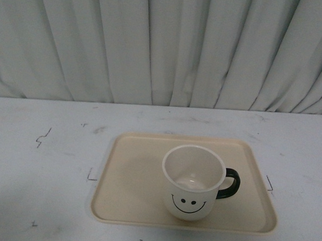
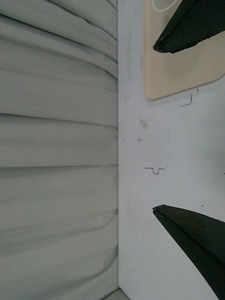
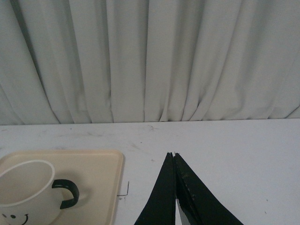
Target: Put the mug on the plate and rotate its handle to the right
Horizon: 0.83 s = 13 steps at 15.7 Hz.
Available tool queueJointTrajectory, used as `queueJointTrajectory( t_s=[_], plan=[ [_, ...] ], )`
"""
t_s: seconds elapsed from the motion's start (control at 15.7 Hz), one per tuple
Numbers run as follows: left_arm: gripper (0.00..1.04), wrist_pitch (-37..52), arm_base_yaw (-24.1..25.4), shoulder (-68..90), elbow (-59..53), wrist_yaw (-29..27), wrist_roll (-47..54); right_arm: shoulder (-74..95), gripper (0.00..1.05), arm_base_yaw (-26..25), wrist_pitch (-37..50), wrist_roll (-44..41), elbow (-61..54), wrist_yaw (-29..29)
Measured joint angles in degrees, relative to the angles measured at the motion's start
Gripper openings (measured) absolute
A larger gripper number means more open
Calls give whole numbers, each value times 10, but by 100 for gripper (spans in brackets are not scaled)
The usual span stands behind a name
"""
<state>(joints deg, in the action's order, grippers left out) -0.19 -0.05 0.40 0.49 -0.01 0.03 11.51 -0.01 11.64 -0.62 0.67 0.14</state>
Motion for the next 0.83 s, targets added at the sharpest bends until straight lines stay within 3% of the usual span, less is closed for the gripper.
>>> queueJointTrajectory(
  t_s=[0.13, 0.19, 0.38, 0.57, 0.83],
  plan=[
    [98, 0, 0, 0, 0, 0, 0, -21, 2, 0, -25, 0, 0, 0],
    [98, 0, 0, 0, 0, 0, 0, -72, 2, 0, -104, 0, 0, -2],
    [98, 0, 0, 0, 0, 0, 0, -112, 2, 0, -120, 0, 0, -1],
    [98, 0, 0, 0, 0, 0, 0, -113, 35, 0, -118, 0, 0, -1],
    [98, 0, 0, 0, 0, 0, 0, -113, 92, 0, -118, 0, 0, -1]
  ],
)
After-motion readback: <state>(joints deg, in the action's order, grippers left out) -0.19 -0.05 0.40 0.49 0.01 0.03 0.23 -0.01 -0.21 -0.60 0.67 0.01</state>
